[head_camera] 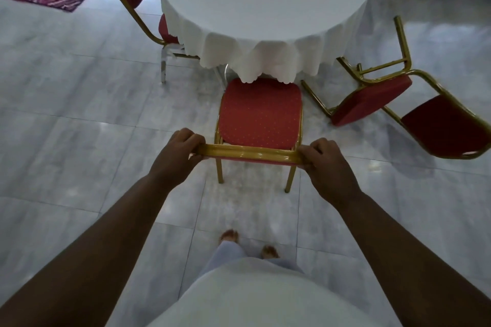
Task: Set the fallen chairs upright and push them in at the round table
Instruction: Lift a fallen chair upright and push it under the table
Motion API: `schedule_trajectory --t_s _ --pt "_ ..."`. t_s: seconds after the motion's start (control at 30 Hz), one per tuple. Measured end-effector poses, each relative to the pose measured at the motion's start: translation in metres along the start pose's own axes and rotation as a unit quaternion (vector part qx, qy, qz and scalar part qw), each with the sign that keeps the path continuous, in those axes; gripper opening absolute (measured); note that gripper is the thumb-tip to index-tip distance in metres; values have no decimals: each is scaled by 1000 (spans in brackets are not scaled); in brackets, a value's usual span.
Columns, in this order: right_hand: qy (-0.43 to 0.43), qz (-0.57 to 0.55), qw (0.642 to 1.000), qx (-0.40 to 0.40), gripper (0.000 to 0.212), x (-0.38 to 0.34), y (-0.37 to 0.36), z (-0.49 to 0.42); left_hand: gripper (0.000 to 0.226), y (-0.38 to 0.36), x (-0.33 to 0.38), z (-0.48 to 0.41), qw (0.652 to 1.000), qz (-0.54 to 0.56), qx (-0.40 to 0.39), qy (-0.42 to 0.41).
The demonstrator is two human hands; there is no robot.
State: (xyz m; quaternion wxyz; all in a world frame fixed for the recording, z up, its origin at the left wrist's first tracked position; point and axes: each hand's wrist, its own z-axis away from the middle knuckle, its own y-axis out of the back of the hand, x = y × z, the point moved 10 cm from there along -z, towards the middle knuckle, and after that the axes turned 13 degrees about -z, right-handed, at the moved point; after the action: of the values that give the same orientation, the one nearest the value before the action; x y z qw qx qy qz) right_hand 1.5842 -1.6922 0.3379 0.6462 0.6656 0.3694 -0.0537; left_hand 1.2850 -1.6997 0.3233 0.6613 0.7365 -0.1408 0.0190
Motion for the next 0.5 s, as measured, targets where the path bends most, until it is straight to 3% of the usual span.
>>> schedule_trajectory --t_s 0.17,0.27,0.4,0.5 --pt "-25 13 1000 11 32 -3 -4 -6 28 3 -7 2 1000 -5 26 17" --pt "-40 35 998 16 35 -13 -2 -4 49 -2 -4 14 999 -15 34 40" --pt "-84 53 995 4 72 -17 -17 18 100 -21 11 32 999 -32 -2 3" --pt "-100 66 992 -42 104 -16 -40 33 116 -32 19 37 998 -35 -44 -14"
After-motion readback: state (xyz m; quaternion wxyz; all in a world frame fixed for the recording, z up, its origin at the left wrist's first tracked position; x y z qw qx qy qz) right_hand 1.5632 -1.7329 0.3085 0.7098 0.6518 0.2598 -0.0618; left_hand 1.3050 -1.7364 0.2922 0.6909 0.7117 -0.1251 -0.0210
